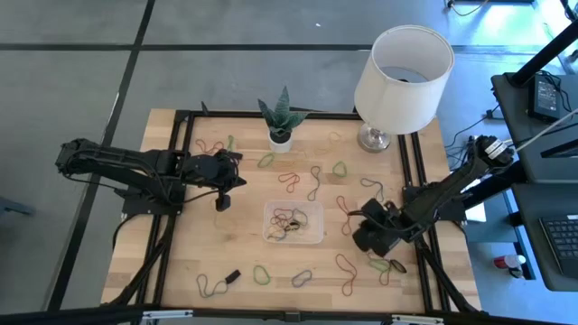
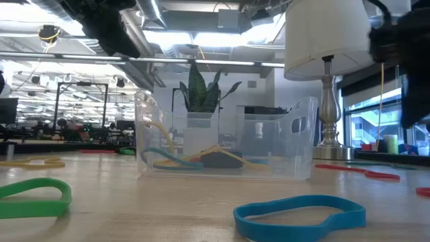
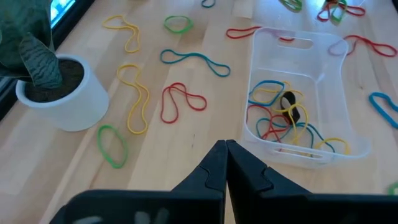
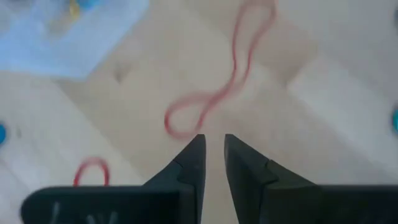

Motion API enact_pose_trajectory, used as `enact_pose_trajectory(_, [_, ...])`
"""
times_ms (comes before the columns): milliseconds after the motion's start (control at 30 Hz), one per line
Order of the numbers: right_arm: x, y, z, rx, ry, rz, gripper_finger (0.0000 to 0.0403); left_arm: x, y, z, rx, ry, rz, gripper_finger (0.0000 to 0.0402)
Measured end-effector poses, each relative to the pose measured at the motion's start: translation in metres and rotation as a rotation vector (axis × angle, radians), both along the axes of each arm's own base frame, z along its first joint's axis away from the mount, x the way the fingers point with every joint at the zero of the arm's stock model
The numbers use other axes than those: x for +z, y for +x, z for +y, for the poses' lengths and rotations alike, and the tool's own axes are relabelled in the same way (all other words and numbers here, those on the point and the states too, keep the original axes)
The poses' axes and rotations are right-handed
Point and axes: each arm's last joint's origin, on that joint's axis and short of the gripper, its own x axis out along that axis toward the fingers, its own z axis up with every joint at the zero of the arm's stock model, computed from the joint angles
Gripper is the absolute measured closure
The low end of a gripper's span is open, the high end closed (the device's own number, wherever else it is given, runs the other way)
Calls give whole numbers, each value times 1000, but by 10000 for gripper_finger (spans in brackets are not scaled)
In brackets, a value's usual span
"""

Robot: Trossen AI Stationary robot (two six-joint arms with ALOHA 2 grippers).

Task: Pick and place rubber bands into bin
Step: Put the red rubber band into the transparent bin

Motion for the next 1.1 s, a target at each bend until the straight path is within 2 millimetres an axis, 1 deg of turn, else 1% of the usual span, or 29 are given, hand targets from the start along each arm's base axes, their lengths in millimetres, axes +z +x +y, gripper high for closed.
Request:
enact_pose_trajectory(133, [2,14,-14,54,-89,-25,338,0,0,0,1,0,0,400])
enact_pose_trajectory(300, [-6,28,-33,72,-162,34,318,0,0,0,11,-12,-2,400])
enact_pose_trajectory(500, [-23,47,-49,22,-186,77,278,0,0,0,11,-15,-2,400])
enact_pose_trajectory(700, [-43,64,-69,-76,-173,111,237,0,0,0,10,-16,-2,400])
enact_pose_trajectory(833, [-59,71,-81,-116,-115,175,228,0,0,0,10,-16,-2,400])
enact_pose_trajectory(900, [-66,74,-85,-126,-86,204,236,0,0,0,10,-16,-2,400])
enact_pose_trajectory(967, [-70,76,-87,-131,-71,224,256,0,0,0,9,-16,-2,400])
enact_pose_trajectory(1033, [-71,77,-87,-143,-68,216,292,0,0,0,10,-16,-2,400])
enact_pose_trajectory(1100, [-70,77,-86,-148,-55,205,340,0,0,0,9,-17,-2,400])
